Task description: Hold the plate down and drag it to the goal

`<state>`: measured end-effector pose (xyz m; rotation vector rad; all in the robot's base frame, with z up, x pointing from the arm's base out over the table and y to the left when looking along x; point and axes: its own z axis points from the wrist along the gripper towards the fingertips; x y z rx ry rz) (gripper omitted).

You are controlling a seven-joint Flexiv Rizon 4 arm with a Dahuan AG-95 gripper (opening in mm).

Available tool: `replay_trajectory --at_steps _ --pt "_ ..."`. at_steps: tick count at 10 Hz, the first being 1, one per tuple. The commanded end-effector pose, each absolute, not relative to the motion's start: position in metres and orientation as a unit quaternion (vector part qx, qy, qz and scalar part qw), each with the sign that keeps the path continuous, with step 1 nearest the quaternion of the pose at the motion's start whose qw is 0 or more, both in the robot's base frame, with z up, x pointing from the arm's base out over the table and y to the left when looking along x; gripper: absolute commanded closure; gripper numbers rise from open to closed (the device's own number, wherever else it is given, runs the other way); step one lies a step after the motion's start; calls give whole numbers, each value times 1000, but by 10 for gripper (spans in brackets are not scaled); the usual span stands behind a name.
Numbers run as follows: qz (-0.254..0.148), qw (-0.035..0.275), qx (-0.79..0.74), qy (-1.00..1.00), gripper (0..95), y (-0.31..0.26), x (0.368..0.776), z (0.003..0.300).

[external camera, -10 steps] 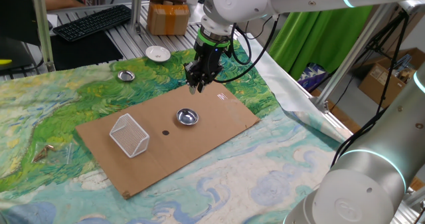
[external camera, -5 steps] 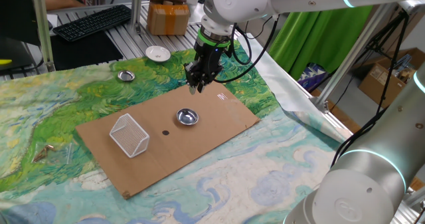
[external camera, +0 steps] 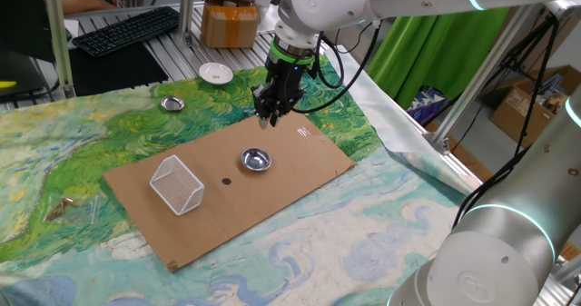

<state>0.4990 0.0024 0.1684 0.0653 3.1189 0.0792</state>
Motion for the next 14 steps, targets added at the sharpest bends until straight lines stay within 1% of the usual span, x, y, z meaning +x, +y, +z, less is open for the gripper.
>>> replay_trajectory --at_steps 1,2,14 --pt "25 11 24 999 760 2 499 168" --pt "25 11 23 999 950 2 499 168" --pt "28 11 11 999 950 3 501 166"
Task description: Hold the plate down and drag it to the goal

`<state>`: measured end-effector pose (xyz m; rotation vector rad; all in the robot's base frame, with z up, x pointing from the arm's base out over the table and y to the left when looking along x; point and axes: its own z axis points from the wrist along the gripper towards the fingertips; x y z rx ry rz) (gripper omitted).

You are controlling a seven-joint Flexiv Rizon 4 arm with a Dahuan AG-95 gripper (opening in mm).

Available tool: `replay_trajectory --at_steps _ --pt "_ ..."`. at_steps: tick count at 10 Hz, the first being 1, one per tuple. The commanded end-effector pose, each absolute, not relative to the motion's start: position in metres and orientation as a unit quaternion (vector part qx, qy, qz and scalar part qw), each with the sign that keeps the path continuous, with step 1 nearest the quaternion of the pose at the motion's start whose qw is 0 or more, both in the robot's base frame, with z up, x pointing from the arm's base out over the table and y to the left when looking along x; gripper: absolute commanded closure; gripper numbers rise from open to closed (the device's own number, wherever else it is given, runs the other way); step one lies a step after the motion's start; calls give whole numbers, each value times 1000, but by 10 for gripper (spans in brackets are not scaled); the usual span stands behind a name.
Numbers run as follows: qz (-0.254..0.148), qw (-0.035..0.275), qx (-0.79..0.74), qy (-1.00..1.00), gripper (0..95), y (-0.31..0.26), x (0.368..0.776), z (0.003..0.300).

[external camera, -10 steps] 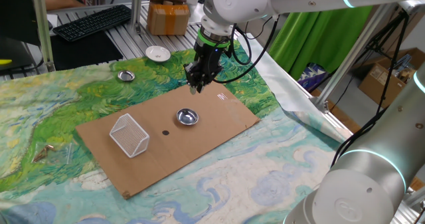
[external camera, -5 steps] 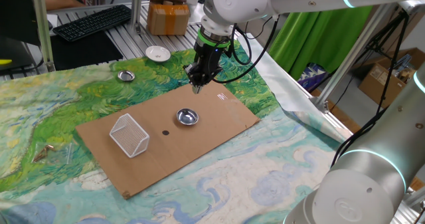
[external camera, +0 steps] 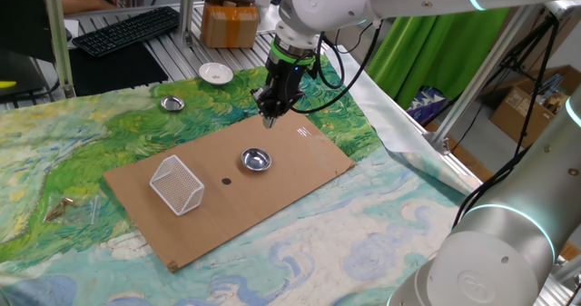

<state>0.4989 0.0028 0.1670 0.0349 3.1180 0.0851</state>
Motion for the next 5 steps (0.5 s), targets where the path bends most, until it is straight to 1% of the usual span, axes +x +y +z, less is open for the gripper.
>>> replay_trajectory --at_steps 1,5 --pt "28 11 11 999 950 3 502 164" --pt "32 11 21 999 950 8 513 140"
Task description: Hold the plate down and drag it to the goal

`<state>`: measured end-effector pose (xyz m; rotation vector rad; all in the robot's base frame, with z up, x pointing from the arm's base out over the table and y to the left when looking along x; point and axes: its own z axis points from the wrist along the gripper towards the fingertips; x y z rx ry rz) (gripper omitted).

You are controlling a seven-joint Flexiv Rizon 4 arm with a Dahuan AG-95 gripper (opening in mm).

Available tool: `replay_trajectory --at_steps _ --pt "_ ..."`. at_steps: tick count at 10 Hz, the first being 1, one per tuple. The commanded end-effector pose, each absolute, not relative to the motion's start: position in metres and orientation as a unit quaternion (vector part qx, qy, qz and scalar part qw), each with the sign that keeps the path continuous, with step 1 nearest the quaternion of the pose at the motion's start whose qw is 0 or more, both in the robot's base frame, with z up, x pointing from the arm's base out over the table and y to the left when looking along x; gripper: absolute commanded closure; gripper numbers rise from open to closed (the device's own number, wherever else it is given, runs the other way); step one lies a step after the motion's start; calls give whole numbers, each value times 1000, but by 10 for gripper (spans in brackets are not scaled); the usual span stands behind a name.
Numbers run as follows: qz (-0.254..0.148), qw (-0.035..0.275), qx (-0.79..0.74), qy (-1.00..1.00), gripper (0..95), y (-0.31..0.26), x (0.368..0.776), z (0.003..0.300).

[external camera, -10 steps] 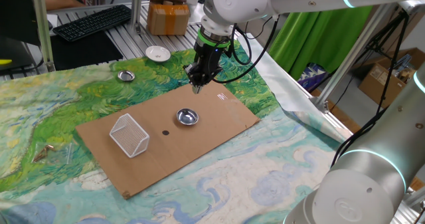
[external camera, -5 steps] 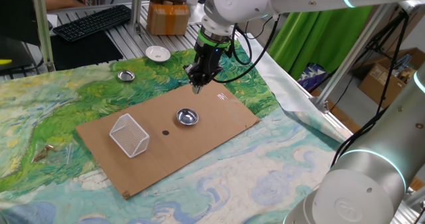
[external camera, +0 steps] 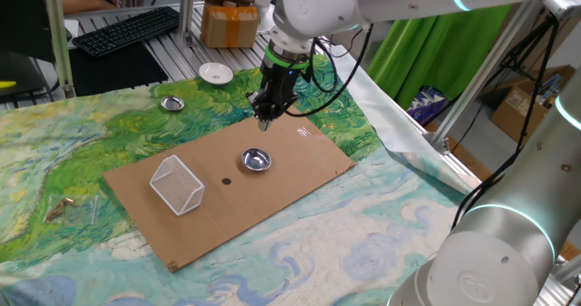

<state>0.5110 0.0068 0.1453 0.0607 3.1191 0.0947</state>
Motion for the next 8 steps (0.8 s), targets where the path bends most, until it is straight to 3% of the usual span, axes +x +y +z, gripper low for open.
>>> replay_trajectory --at_steps 1,8 --pt "32 11 22 999 950 8 516 133" --pt "38 13 20 999 950 2 535 85"
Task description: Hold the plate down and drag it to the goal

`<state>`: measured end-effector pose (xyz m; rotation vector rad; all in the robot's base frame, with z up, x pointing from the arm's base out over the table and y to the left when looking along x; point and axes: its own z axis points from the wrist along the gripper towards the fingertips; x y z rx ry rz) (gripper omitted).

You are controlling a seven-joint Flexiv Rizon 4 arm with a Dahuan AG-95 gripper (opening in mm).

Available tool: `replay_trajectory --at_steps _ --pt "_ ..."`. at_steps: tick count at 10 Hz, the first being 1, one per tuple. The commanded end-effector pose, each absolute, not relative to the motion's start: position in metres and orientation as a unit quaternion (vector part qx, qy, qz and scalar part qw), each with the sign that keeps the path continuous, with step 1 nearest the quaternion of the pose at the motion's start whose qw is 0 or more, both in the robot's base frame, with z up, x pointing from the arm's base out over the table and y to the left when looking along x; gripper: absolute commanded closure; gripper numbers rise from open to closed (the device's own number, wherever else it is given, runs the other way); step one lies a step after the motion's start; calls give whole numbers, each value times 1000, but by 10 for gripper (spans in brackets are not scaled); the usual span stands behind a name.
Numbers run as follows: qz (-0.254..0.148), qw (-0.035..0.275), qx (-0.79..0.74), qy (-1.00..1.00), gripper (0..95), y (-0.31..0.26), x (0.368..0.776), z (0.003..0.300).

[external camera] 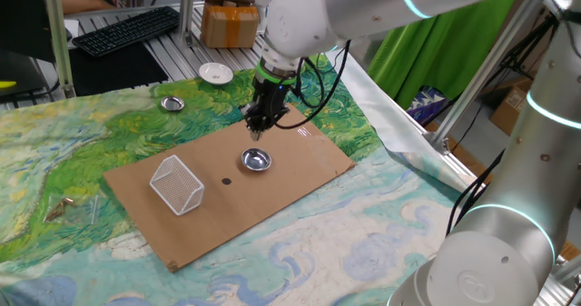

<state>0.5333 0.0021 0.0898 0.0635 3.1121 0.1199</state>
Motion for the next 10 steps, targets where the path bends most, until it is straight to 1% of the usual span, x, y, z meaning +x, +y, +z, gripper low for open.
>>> replay_trajectory --at_steps 1,7,10 --pt "37 13 20 999 950 1 536 79" --pt "35 13 29 999 950 -6 537 51" --pt "31 11 42 999 950 -10 537 48"
